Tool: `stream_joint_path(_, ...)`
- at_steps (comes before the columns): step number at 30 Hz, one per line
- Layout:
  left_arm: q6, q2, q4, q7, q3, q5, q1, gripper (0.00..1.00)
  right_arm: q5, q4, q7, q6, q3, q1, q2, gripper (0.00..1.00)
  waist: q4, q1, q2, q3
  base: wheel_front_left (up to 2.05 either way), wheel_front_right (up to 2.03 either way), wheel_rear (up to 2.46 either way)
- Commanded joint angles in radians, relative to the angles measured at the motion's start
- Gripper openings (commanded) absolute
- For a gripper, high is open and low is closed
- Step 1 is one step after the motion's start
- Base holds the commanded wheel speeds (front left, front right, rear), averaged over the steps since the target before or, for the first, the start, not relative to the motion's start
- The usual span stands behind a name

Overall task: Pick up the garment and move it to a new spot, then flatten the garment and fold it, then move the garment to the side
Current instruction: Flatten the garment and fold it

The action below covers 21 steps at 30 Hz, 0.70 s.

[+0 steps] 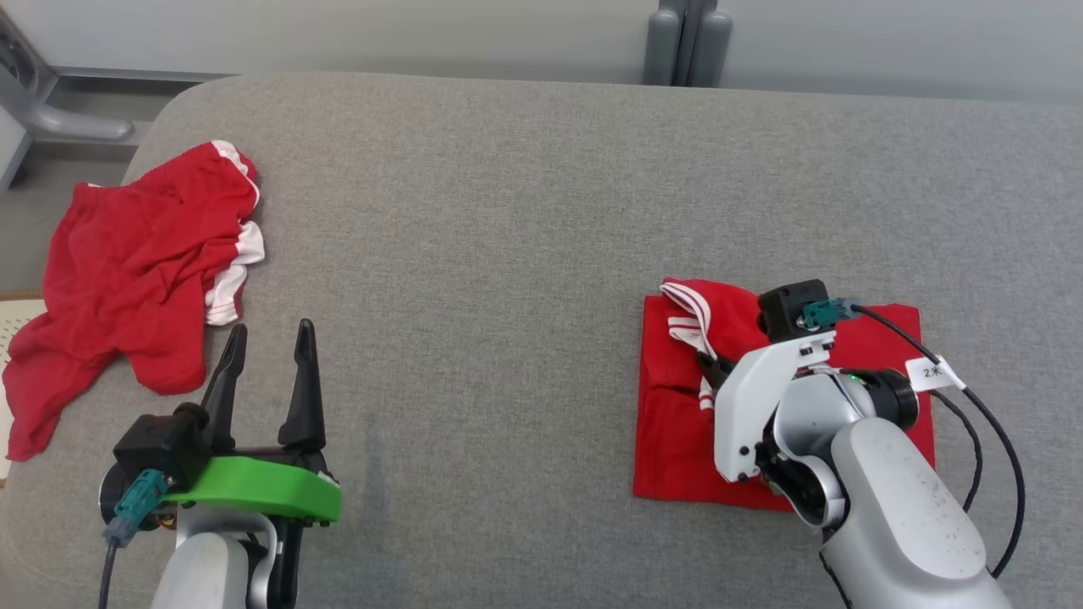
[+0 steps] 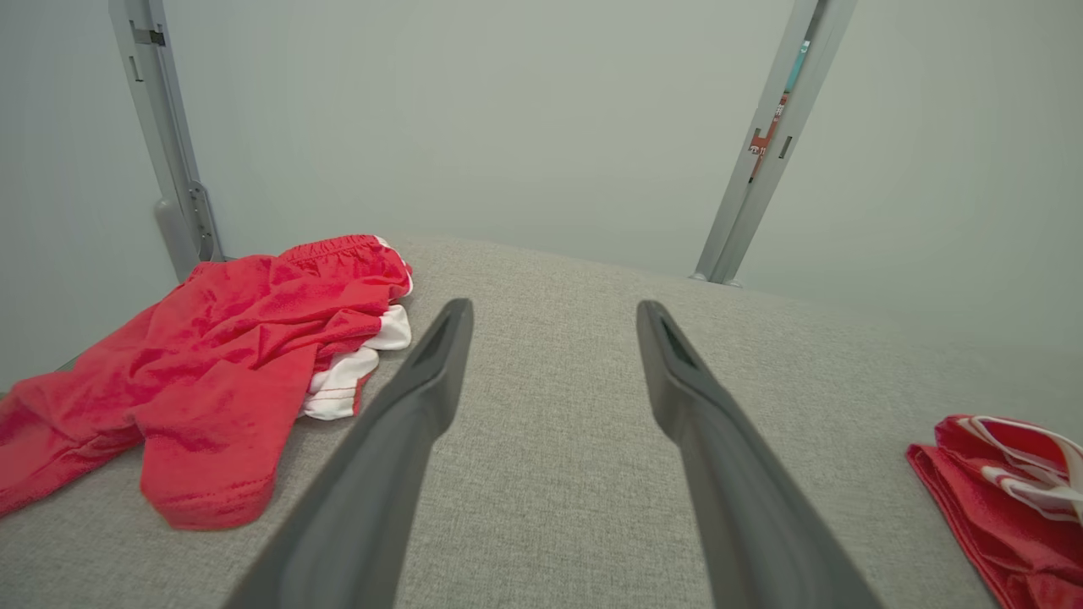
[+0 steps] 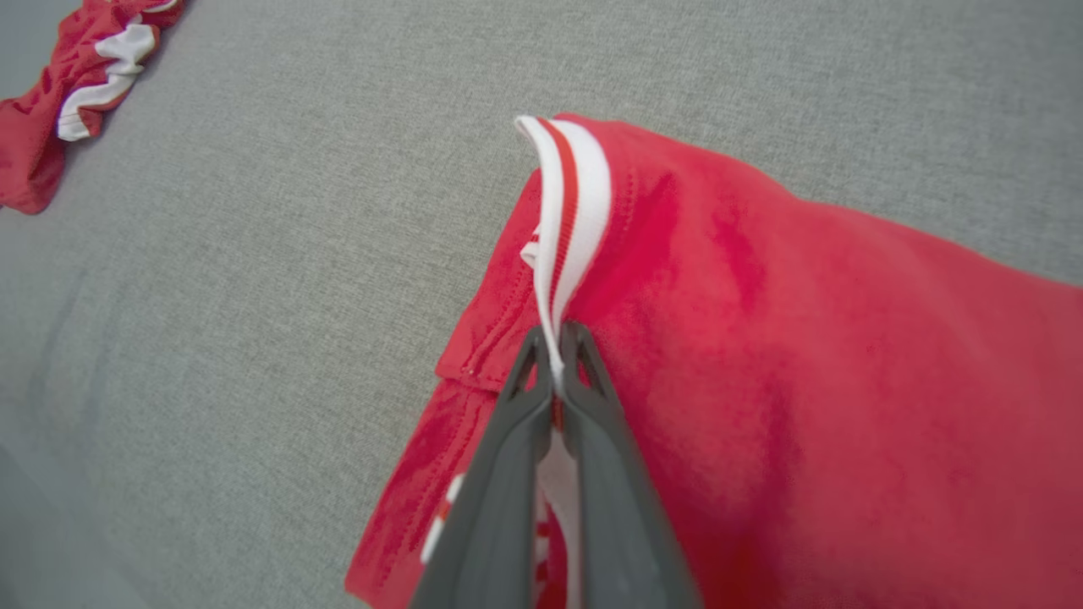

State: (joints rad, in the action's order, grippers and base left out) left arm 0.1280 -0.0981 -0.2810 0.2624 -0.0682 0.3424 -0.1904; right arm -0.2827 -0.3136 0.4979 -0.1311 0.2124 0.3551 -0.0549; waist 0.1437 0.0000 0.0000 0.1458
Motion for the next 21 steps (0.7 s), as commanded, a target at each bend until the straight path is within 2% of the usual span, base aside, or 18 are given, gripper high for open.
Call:
stream_joint_path(1, 0.003, 0.000, 0.002, 0.003, 0.001, 0.002, -0.003, 1.00, 0.002, -0.014, -0.004, 0.001, 0.010, 0.016, 0.001, 0.00, 0.007, 0.0000, 0.0000, 0.006, 0.00, 0.00, 0.00)
stream_joint_path(6, 0.003, 0.003, 0.003, 0.003, 0.003, 0.006, -0.003, 1.00, 0.002, -0.069, -0.002, 0.001, 0.030, 0.036, 0.003, 0.00, 0.014, 0.0000, 0.0000, 0.014, 0.00, 0.00, 0.00)
stream_joint_path(12, 0.003, 0.006, 0.002, 0.003, 0.003, 0.005, -0.007, 1.00, -0.052, -0.096, -0.021, 0.001, 0.072, 0.044, 0.004, 0.00, 0.011, 0.0000, 0.0000, 0.021, 0.00, 0.00, 0.00)
stream_joint_path(13, 0.003, 0.007, 0.002, 0.003, 0.004, 0.005, -0.008, 1.00, -0.057, -0.100, -0.024, 0.001, 0.079, 0.045, 0.004, 0.39, 0.010, 0.0000, 0.0000, 0.021, 0.00, 0.00, 0.00)
stream_joint_path(14, 0.003, 0.007, 0.002, 0.003, 0.005, 0.005, -0.008, 1.00, -0.064, -0.099, -0.029, 0.001, 0.081, 0.046, 0.004, 1.00, 0.008, 0.0000, 0.0000, 0.022, 0.00, 0.00, 0.00)
stream_joint_path(18, 0.003, 0.006, 0.001, 0.003, 0.004, -0.001, -0.010, 1.00, -0.111, -0.077, -0.060, 0.001, 0.085, 0.048, 0.004, 1.00, 0.001, 0.0000, 0.0000, 0.021, 0.00, 0.00, 0.00)
stream_joint_path(21, 0.003, 0.004, -0.001, 0.003, 0.004, -0.003, -0.010, 1.00, -0.221, -0.016, -0.091, 0.001, 0.099, 0.039, 0.004, 1.00, -0.005, 0.0000, 0.0000, 0.018, 0.00, 0.00, 0.00)
